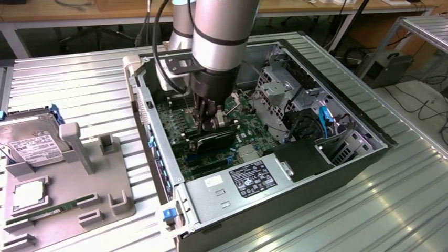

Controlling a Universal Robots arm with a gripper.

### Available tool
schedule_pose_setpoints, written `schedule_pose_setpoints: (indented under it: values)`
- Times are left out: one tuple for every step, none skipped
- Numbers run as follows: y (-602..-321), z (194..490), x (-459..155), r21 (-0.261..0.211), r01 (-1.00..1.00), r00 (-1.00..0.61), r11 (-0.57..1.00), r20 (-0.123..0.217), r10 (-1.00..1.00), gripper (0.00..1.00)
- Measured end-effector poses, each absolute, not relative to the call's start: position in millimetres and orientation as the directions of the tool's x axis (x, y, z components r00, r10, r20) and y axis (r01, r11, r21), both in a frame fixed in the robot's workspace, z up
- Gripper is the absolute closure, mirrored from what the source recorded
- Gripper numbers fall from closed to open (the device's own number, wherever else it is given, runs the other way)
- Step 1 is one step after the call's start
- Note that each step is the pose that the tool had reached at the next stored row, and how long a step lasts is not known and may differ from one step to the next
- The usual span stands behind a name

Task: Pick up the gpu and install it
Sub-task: 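Press down on the gpu until it lock into place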

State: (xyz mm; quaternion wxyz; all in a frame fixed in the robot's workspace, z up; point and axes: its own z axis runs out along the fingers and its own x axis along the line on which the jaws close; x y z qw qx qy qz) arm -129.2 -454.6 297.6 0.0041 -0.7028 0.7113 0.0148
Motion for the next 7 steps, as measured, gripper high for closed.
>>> schedule_pose_setpoints:
  values:
    - [-454.6, 298.1, -129.2, 0.015, -1.000, -0.012, 0.012, -0.027, -1.000, 0.89]
    - [-454.6, 298.1, -129.2, 0.015, -1.000, -0.012, 0.012, -0.027, -1.000, 0.89]
    - [-454.6, 298.1, -129.2, 0.015, -1.000, -0.012, 0.012, -0.027, -1.000, 0.89]
    - [-454.6, 298.2, -129.2, 0.015, -1.000, -0.012, 0.012, -0.027, -1.000, 0.89]
    - [-454.6, 298.3, -129.2, 0.015, -1.000, -0.012, 0.012, -0.027, -1.000, 0.89]
    - [-454.6, 298.4, -129.2, 0.015, -1.000, -0.012, 0.012, -0.027, -1.000, 0.89]
    - [-454.6, 298.4, -129.2, 0.015, -1.000, -0.012, 0.012, -0.027, -1.000, 0.89]
